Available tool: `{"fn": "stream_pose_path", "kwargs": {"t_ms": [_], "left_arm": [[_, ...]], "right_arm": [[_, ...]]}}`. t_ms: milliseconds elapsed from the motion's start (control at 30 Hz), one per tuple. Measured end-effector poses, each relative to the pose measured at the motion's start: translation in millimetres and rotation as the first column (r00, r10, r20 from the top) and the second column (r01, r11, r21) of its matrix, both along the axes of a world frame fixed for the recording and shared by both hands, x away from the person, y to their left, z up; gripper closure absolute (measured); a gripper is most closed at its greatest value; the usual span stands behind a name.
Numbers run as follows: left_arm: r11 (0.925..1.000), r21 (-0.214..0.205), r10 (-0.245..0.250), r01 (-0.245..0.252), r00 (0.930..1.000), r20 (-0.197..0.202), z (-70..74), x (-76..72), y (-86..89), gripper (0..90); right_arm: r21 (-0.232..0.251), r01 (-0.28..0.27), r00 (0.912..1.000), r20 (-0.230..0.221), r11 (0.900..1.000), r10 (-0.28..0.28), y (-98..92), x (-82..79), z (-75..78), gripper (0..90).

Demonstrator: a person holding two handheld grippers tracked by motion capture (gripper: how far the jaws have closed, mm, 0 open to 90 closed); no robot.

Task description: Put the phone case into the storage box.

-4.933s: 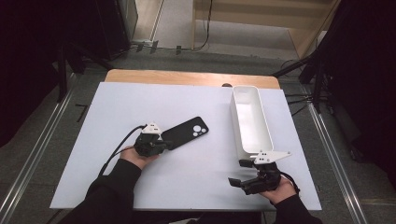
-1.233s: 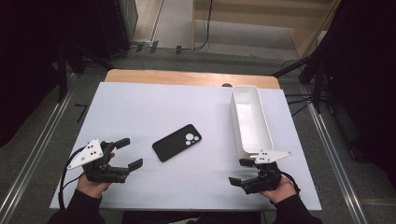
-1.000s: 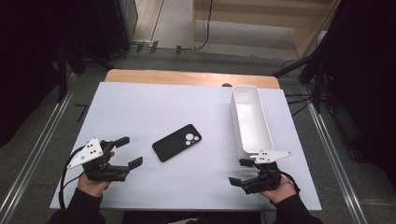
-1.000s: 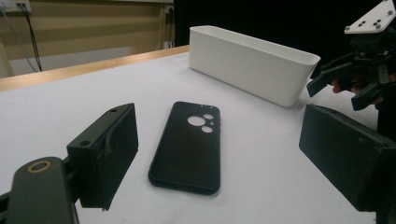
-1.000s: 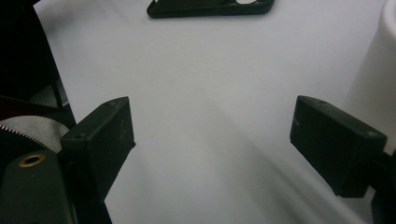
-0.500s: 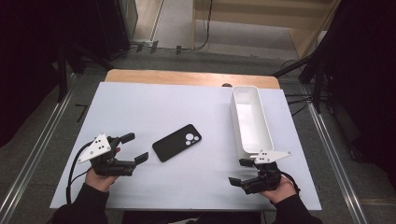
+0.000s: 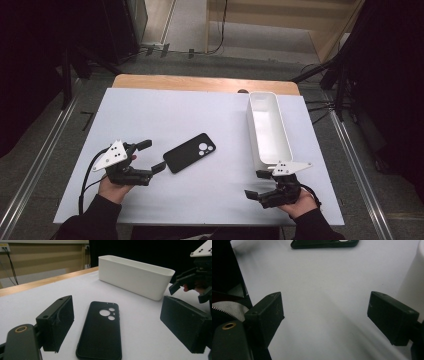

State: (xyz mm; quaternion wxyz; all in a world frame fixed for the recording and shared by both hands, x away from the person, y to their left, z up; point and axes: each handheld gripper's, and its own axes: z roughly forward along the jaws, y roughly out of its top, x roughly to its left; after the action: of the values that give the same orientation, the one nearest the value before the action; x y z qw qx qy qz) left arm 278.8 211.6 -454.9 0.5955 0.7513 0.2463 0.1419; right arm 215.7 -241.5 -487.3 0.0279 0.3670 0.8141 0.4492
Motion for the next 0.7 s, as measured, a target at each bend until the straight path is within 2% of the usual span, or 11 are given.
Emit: {"fn": "stream_pose_path", "kwargs": {"t_ms": [100, 133, 200, 400, 700], "left_arm": [[1.0000, -0.001, 0.002, -0.002, 1.0000, -0.003, -1.9, 5.1, -4.0, 11.8], [1.0000, -0.003, -0.003, 0.003, 0.9998, -0.019, -2.4, 8.5, -6.5, 11.8], [1.0000, 0.003, 0.003, -0.003, 0.9996, -0.028, -2.4, 11.5, -8.4, 11.8], [0.9997, 0.008, 0.021, -0.021, 0.9997, -0.014, -0.7, 19.0, -12.0, 11.9], [0.9999, 0.011, 0.008, -0.008, 0.9999, -0.013, 0.3, 28.7, -23.8, 11.8]], "right_arm": [[0.002, -0.001, 1.0000, 0.000, 1.0000, 0.001, 0.1, 0.0, 0.2, 12.3], [0.002, -0.001, 1.0000, 0.000, 1.0000, 0.001, 0.2, -0.1, 0.2, 12.3], [0.001, 0.000, 1.0000, -0.001, 1.0000, 0.000, 0.0, 0.0, 0.2, 12.3], [0.001, 0.000, 1.0000, -0.001, 1.0000, 0.000, -0.3, -0.1, 0.1, 12.3], [0.000, -0.002, 1.0000, 0.000, 1.0000, 0.002, -0.1, -0.1, 0.1, 12.3]]}}
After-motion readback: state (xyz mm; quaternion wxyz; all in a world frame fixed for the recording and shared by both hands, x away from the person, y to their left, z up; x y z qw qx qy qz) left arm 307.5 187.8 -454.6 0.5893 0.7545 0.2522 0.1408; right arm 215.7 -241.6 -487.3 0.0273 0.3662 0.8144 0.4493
